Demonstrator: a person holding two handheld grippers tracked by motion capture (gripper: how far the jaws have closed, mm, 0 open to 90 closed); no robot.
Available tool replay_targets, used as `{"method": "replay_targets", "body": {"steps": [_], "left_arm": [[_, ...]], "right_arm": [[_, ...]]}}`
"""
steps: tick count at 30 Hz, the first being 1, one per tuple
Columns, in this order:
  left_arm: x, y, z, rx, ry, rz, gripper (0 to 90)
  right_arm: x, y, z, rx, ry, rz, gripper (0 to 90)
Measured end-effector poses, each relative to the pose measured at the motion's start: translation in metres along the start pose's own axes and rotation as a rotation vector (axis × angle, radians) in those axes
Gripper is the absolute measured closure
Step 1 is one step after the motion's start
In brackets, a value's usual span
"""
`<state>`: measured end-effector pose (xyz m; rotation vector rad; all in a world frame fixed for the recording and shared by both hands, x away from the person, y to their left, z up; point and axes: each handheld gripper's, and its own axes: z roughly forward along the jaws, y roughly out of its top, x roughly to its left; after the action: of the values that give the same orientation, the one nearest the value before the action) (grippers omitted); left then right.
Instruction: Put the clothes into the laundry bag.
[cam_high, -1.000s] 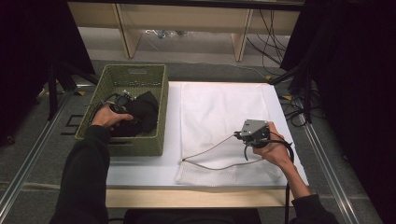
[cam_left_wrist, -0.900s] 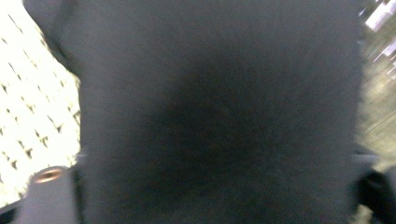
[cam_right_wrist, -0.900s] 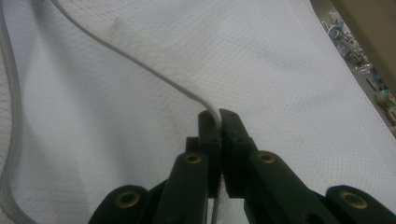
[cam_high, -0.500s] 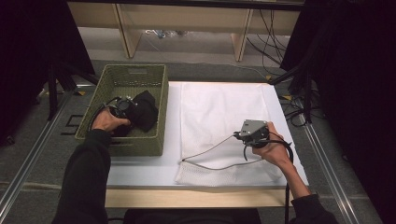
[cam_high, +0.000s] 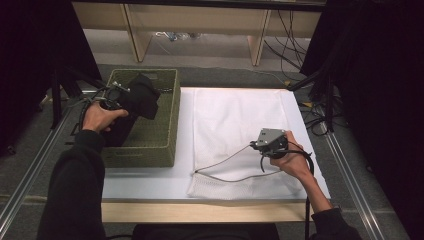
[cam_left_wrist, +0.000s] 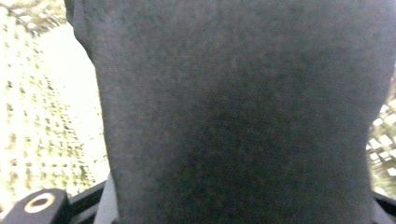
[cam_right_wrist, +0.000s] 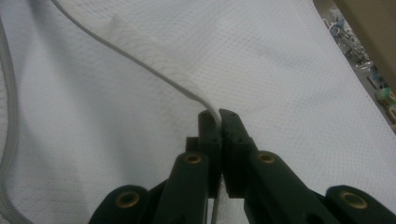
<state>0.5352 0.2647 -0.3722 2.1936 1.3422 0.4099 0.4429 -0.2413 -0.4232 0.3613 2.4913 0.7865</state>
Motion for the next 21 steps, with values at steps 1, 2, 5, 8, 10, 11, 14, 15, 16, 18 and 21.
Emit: {"method": "replay_targets", "body": {"steps": [1, 2, 5, 8, 10, 11, 14, 15, 16, 18, 21], "left_arm": [[0.0, 0.0, 0.0, 0.0, 0.0, 0.0, 52.2], [0.0, 0.002, -0.004, -0.006, -0.001, -0.014, 52.2], [0.001, 0.01, -0.017, -0.008, 0.007, -0.018, 52.2], [-0.001, 0.013, -0.023, -0.017, -0.001, -0.029, 52.2], [-0.004, 0.019, -0.033, -0.022, -0.011, -0.017, 52.2], [-0.004, 0.019, -0.033, -0.022, -0.011, -0.017, 52.2], [-0.008, 0.026, -0.045, -0.042, -0.026, -0.025, 52.2], [-0.011, 0.028, -0.049, -0.042, -0.026, -0.019, 52.2], [-0.015, 0.032, -0.057, -0.046, -0.034, -0.006, 52.2], [-0.02, 0.035, -0.065, -0.055, -0.052, -0.008, 52.2], [-0.03, 0.04, -0.076, -0.068, -0.076, -0.006, 52.2]], "right_arm": [[0.0, 0.0, 0.0, 0.001, 0.0, 0.001, 88.9], [0.0, 0.0, 0.0, 0.0, 0.0, -0.001, 88.8], [-0.001, 0.0, 0.0, 0.001, -0.001, -0.001, 88.8], [0.0, 0.0, 0.0, 0.001, 0.001, 0.0, 88.8], [-0.001, 0.0, 0.0, 0.002, -0.001, -0.005, 88.8], [-0.001, 0.0, 0.0, 0.002, -0.001, -0.005, 88.8], [-0.002, 0.0, 0.001, -0.002, 0.001, -0.018, 88.8], [-0.002, 0.0, 0.001, -0.004, 0.0, -0.021, 88.9], [-0.001, -0.001, 0.0, 0.002, -0.001, -0.006, 88.9], [0.0, 0.0, 0.0, 0.004, -0.001, 0.005, 88.9], [-0.001, 0.0, 0.0, 0.001, 0.0, -0.004, 89.0]]}}
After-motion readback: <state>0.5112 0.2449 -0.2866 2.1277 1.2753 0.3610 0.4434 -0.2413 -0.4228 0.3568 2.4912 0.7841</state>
